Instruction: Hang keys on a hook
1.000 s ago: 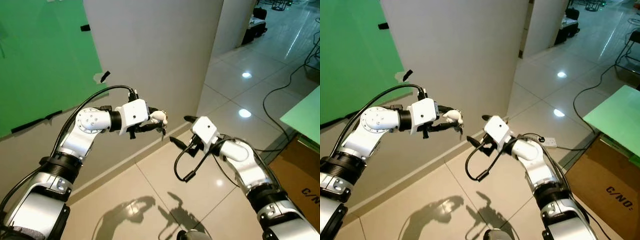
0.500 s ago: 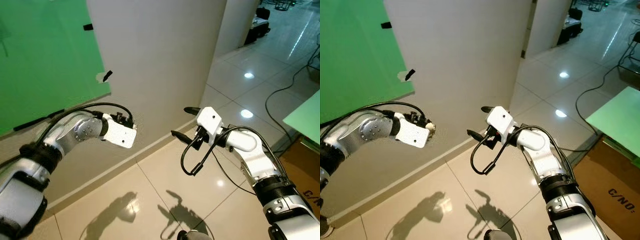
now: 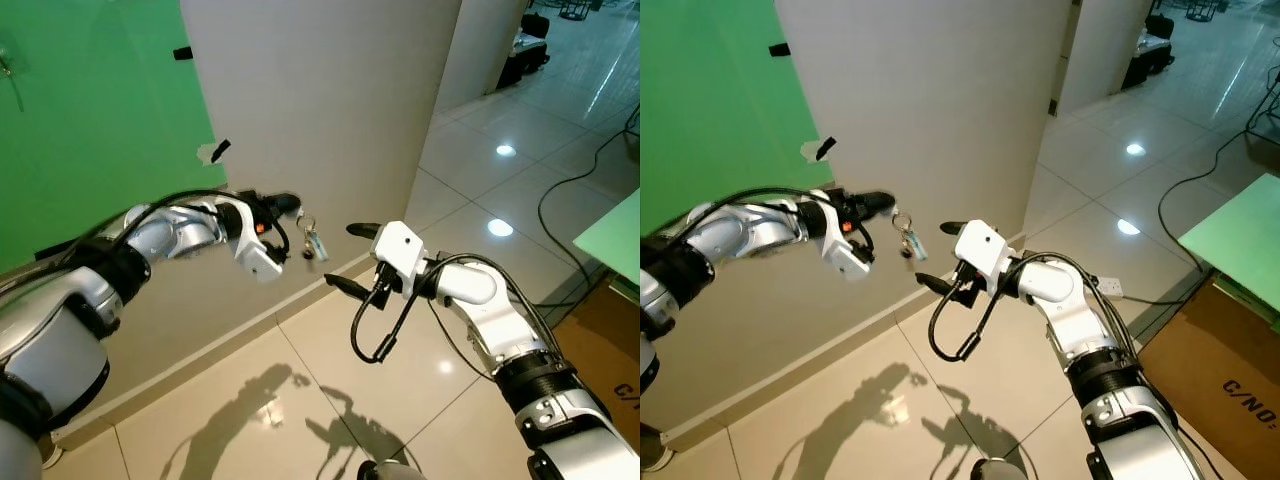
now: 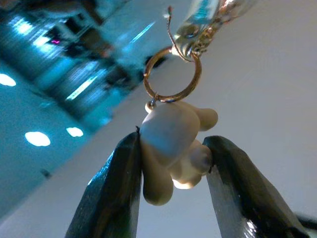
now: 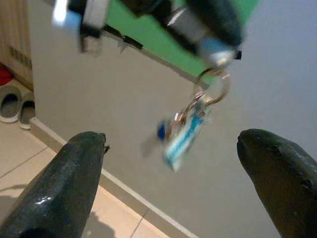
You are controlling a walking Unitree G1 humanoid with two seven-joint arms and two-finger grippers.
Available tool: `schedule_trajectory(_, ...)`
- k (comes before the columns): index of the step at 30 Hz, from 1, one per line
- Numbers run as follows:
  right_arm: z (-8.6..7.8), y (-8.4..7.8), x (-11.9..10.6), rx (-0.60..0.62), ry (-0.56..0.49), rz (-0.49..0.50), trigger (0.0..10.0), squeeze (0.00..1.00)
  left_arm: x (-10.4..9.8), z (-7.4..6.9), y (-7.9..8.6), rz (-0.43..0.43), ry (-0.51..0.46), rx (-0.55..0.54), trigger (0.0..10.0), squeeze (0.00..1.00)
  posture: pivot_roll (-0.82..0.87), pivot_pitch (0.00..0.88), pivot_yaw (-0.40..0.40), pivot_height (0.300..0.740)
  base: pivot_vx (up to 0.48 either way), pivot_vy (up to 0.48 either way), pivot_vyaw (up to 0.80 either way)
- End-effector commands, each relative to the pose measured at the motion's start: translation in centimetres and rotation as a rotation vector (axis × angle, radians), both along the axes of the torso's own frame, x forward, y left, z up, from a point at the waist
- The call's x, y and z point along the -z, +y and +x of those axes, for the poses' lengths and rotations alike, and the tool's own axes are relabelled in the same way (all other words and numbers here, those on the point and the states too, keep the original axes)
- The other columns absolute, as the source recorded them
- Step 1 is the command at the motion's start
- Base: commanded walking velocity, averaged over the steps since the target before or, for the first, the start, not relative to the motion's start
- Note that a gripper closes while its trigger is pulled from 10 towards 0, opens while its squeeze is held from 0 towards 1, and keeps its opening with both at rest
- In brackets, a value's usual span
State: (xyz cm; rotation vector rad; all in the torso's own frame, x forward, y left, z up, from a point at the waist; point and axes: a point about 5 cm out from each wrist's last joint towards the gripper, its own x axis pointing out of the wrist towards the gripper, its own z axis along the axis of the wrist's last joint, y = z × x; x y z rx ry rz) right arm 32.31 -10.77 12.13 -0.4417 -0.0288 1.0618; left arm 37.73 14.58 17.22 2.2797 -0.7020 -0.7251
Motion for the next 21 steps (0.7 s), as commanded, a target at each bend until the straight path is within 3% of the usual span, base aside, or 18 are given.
schedule_trajectory(1,0.6,0.2,-1.7,-0.034,-0.06,-0.023,10.0,0.0,-0.8,0.3,-0.2,-0.003,-0.089,0.072,10.0,0.0,-0.08,0.0,0.059,0.74,0.0,0.0,0.0)
schedule_trajectory(6,1.0,-0.3,-2.7,-0.04,-0.087,-0.03,10.0,0.0,-1.3,0.5,-0.1,-0.017,-0.19,0.151,10.0,0.0,-0.08,0.0,0.052,0.74,0.0,0.0,0.0)
schedule_trajectory(14,2.0,-0.4,-5.5,-0.025,-0.008,0.2,10.0,0.0,-0.6,0.4,0.8,-0.027,-0.209,0.173,10.0,0.0,-0.07,0.0,0.046,0.74,0.0,0.0,0.0)
schedule_trajectory(21,2.1,-1.0,-4.9,-0.041,-0.053,0.073,10.0,0.0,-0.2,0.3,0.9,-0.033,-0.206,0.191,10.0,0.0,-0.07,0.0,0.042,0.74,0.0,0.0,0.0)
